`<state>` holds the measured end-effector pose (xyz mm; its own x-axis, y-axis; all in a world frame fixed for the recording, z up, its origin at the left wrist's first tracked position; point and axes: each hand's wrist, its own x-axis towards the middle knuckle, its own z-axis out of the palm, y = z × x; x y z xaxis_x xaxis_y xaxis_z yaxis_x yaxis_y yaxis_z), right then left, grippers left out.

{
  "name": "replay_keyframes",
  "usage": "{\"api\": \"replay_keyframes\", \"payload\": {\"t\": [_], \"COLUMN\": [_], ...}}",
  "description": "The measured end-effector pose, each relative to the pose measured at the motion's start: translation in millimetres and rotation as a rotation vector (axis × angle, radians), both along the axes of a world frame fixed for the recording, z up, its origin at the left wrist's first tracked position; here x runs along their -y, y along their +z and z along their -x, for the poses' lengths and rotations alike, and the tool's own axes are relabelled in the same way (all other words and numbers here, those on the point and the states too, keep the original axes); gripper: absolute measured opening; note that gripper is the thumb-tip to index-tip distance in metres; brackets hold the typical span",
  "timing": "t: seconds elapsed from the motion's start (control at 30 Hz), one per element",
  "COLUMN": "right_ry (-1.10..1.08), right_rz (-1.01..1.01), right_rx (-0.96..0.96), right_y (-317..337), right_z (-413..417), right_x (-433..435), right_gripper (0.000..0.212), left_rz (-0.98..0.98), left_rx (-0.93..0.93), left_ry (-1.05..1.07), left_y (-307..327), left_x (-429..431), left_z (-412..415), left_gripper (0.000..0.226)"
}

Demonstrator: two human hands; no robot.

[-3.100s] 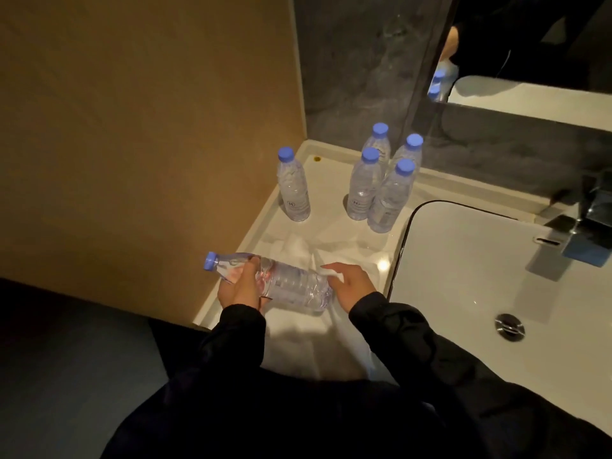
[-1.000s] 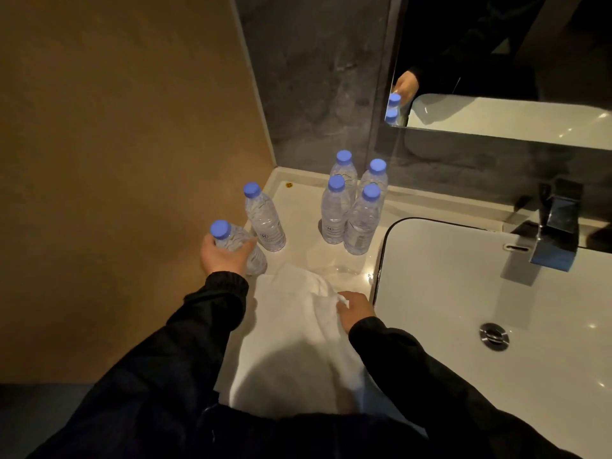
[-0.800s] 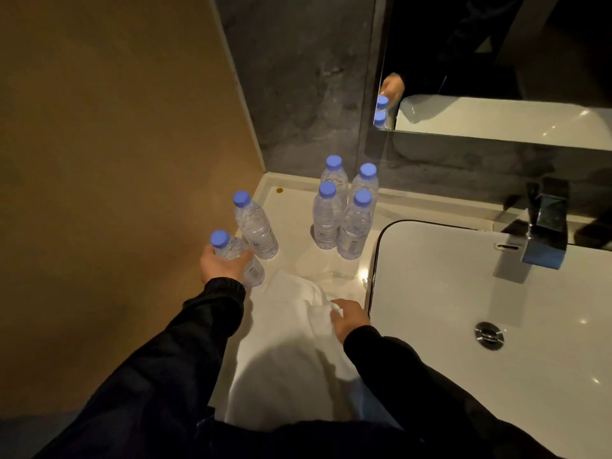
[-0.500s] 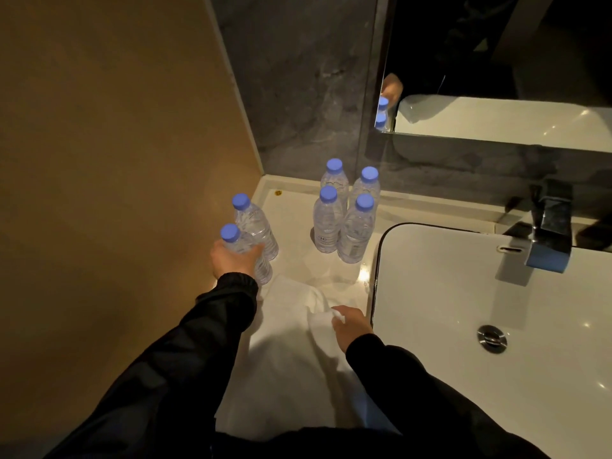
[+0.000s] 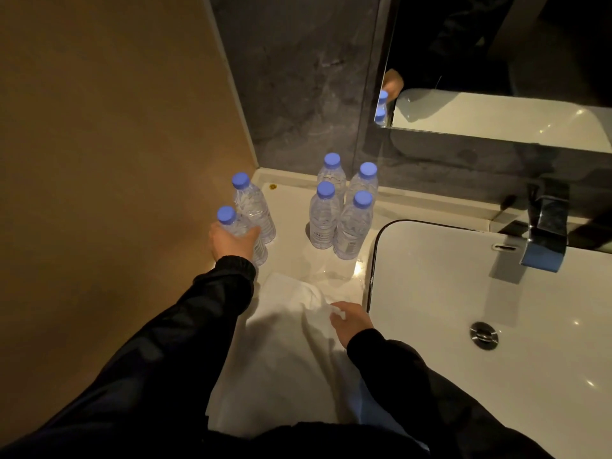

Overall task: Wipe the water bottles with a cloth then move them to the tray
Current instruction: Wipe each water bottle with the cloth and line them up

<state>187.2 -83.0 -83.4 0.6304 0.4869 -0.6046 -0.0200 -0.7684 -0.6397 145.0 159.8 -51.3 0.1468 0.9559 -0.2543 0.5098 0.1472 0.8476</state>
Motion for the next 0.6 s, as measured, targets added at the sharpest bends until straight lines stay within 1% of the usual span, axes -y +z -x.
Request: {"api": "replay_keyframes", "payload": {"t": [0.1, 0.17, 0.23, 0.27, 0.33, 0.37, 0.4, 0.47, 0.5, 0.53, 0.6], "right_ry": [0.080, 0.201, 0.296, 0.327, 0.370, 0.385, 0.398, 0.408, 0.420, 0.436, 0.469], "right_rz": [0.026, 0.083, 0.129, 0.136, 0.140, 0.137, 0.133, 0.118, 0.116, 0.116, 0.120], "right_rx": [0.062, 0.148, 0.241, 0.270, 0.318, 0.342, 0.363, 0.389, 0.397, 0.405, 0.419], "right_y": [3, 5, 7, 7, 10, 11, 11, 14, 15, 17, 20], "right_z": [-3, -5, -6, -6, -7, -8, -9, -11, -12, -12, -12], "right_x": [1, 1, 4, 5, 10, 11, 13, 15, 15, 15, 15], "right_gripper": [0.027, 0.027, 0.028, 0.030, 0.033, 0.033, 0.032, 0.030, 0.030, 0.029, 0.029], "left_rz": [0.027, 0.033, -0.022, -0.097, -0.320, -0.415, -0.455, -0.378, -0.322, -0.273, -0.215], "left_rx": [0.047, 0.066, 0.051, 0.041, 0.065, 0.092, 0.126, 0.158, 0.128, 0.072, -0.022], "left_ry": [-0.067, -0.128, -0.115, -0.097, -0.102, -0.152, -0.237, -0.429, -0.512, -0.568, -0.648], "left_y": [12, 25, 42, 49, 59, 60, 60, 55, 52, 51, 49], "left_x": [4, 8, 18, 25, 47, 60, 72, 91, 95, 96, 92], "left_z": [5, 10, 17, 21, 27, 26, 22, 8, -2, -13, -39], "left_gripper": [0.074, 0.079, 0.091, 0.092, 0.078, 0.067, 0.056, 0.041, 0.042, 0.049, 0.072]}}
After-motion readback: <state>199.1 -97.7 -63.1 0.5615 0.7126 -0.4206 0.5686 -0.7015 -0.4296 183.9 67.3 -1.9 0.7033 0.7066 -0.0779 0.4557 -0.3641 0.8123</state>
